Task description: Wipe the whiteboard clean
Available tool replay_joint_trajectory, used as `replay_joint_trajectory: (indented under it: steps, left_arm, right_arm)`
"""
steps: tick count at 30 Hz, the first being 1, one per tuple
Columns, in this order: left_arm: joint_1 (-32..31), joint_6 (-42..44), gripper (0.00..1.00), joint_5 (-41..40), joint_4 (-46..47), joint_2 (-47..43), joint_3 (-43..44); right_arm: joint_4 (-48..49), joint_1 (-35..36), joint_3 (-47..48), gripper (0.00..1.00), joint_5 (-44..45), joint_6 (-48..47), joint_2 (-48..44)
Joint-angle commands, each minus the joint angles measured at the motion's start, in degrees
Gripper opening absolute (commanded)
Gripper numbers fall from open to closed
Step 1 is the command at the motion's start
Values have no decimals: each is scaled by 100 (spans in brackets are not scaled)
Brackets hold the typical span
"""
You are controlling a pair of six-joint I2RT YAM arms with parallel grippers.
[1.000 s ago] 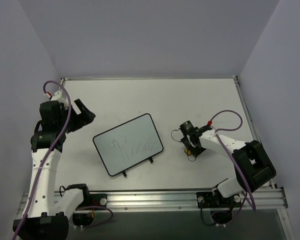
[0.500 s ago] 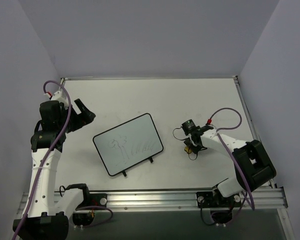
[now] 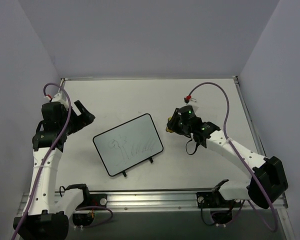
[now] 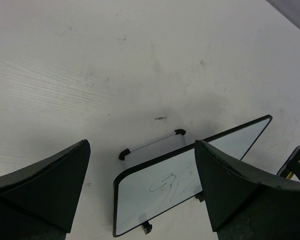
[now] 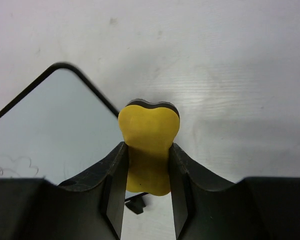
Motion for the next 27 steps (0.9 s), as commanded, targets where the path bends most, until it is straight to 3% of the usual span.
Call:
replay_joint_trajectory:
  steps: [1,5,9,15,27]
  left_arm:
    - [110,-471,96,-542,-105,-59,-199]
    - [575,-850,97,-237,-18,-244,-743]
    - [1095,-1035,98,563,298,-297,-1069]
    - [1271,-1220,99,1363,1017,-506,-1560]
    - [1288,-1624,99,1417,1730,-1122,-2194]
  right_arm:
    - [304,584,136,0,220,-706,51]
    - [234,1935,661,0,1387,-864,682]
    - [286,2527,1032,0,1750,-1031,1255]
    - [375,2669,1068,0,1777,-1216,1379]
    - [374,2713,918,0,1979,-1550,1334]
